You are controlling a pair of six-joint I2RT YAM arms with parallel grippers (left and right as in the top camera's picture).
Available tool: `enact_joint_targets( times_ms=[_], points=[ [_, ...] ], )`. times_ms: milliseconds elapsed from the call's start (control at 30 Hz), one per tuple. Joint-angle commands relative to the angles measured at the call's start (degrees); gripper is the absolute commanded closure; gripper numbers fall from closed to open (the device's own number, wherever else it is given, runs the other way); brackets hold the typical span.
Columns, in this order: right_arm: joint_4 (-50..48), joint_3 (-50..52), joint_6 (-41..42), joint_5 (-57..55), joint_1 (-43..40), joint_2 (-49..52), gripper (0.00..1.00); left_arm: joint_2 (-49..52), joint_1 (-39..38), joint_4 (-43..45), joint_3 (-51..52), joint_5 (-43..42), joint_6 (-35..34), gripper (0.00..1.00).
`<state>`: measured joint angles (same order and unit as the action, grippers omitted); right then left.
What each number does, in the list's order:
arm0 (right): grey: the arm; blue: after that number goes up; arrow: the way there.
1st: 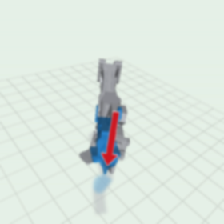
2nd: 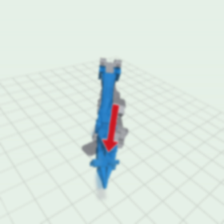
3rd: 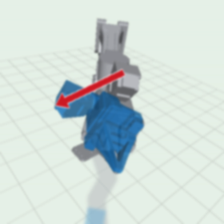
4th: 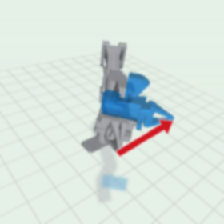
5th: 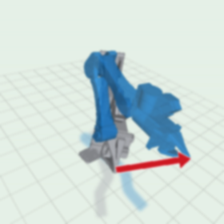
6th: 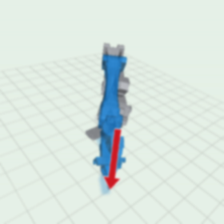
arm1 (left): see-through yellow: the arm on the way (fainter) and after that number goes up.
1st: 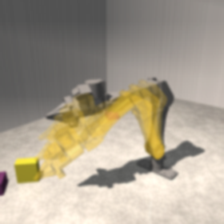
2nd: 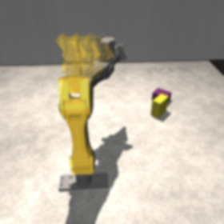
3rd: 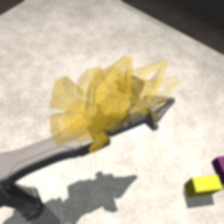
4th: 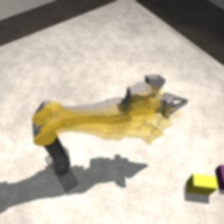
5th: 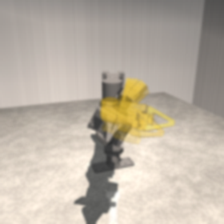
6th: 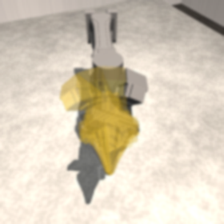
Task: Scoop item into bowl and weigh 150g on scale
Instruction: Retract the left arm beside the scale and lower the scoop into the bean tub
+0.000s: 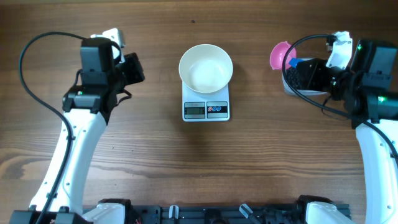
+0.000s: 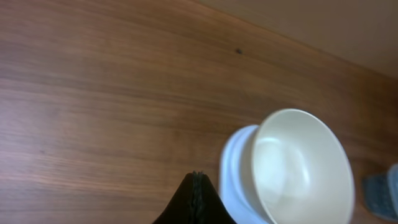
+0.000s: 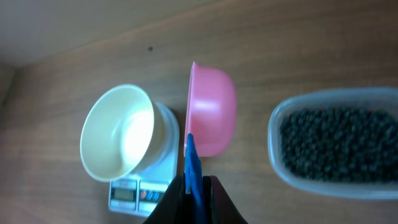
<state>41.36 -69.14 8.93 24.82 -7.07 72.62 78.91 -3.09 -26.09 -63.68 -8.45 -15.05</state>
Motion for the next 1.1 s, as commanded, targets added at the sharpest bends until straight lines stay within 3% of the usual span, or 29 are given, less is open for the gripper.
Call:
enact_joint_targets(
  times_ms=[0,233,367,467,533,600,767,900,1067],
  points=[
    [-1.9,-1.0,0.1,-3.9,-0.1,-0.8,0.96,2.4,2.6,0.9,0.2,-0.1,5.0,0.96],
    [-3.2,-0.9,6.2,-5.0,-0.1,-0.8,0.96,7.8,2.9,1.3,0.2,1.0,16.5,0.96],
    [-3.2,-0.9,11.9,-9.8,-0.1,-0.8,0.96,8.2,2.9,7.0,0.2,-1.2,17.9,0.96],
    [-3.2,-0.9,11.5,-12.3,-0.1,-0.8,0.96,8.2,2.9,8.3,0.2,-11.1,20.2,0.96],
    [-2.4,-0.9,8.7,-13.2,-0.1,-0.9,0.96,7.8,2.9,8.0,0.2,-27.2,26.9,0.96],
    [-1.2,-1.0,6.4,-13.2,-0.1,-0.9,0.96,7.0,2.8,6.1,0.2,-30.2,29.2,0.96],
    [7.0,-1.0,-6.8,-12.6,-0.1,-2.8,0.96,3.2,0.9,-7.6,0.2,-30.6,38.6,0.96],
    [10.5,-1.0,-12.5,-12.4,-0.1,-5.2,0.96,2.6,-4.8,-12.6,0.2,-30.2,38.9,0.96],
    [12.8,-1.0,-13.4,-9.4,-0.1,-5.3,0.96,2.6,-10.9,-12.7,0.2,-16.1,39.3,0.96]
  ],
)
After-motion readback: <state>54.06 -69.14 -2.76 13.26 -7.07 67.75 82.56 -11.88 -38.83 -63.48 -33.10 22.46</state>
